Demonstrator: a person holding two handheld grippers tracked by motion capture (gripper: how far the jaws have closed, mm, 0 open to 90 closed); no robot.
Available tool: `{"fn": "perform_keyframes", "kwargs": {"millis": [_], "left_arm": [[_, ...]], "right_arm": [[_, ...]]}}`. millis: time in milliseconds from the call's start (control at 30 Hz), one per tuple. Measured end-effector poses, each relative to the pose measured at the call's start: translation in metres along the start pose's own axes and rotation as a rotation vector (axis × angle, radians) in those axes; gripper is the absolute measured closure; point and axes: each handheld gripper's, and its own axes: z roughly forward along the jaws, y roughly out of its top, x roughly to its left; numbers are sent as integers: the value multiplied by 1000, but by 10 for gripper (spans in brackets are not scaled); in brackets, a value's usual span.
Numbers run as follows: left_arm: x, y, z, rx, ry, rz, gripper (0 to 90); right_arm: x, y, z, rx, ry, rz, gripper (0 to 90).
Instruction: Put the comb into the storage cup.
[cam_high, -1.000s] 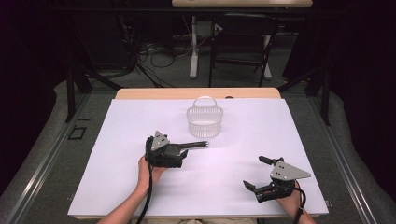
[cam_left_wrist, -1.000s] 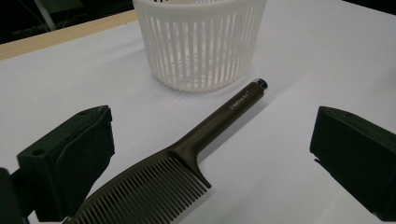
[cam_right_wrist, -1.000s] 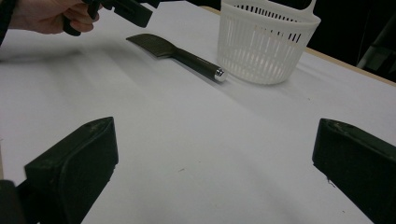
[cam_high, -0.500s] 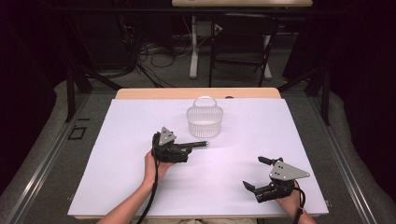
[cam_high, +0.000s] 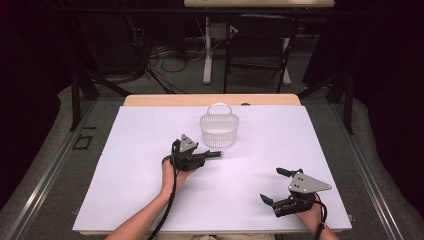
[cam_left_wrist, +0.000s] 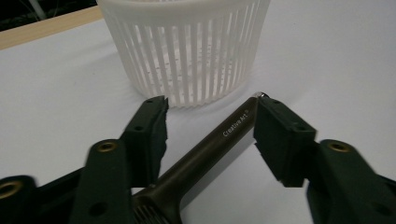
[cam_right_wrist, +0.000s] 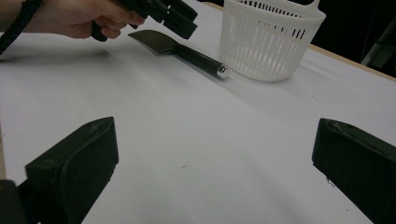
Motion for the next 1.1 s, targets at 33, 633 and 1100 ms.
{"fn": "perform_keyframes", "kwargs": {"millis": [33, 633, 1100], "left_arm": [[0, 1, 1, -2, -3, -5, 519], [-7, 12, 35, 96, 19, 17, 900], [-19, 17, 53, 177, 5, 70, 900]], "right_arm": [[0, 0, 0, 0, 0, 0, 2], [0, 0, 0, 1, 1, 0, 3], [0, 0, 0, -2, 7, -7, 3]]}}
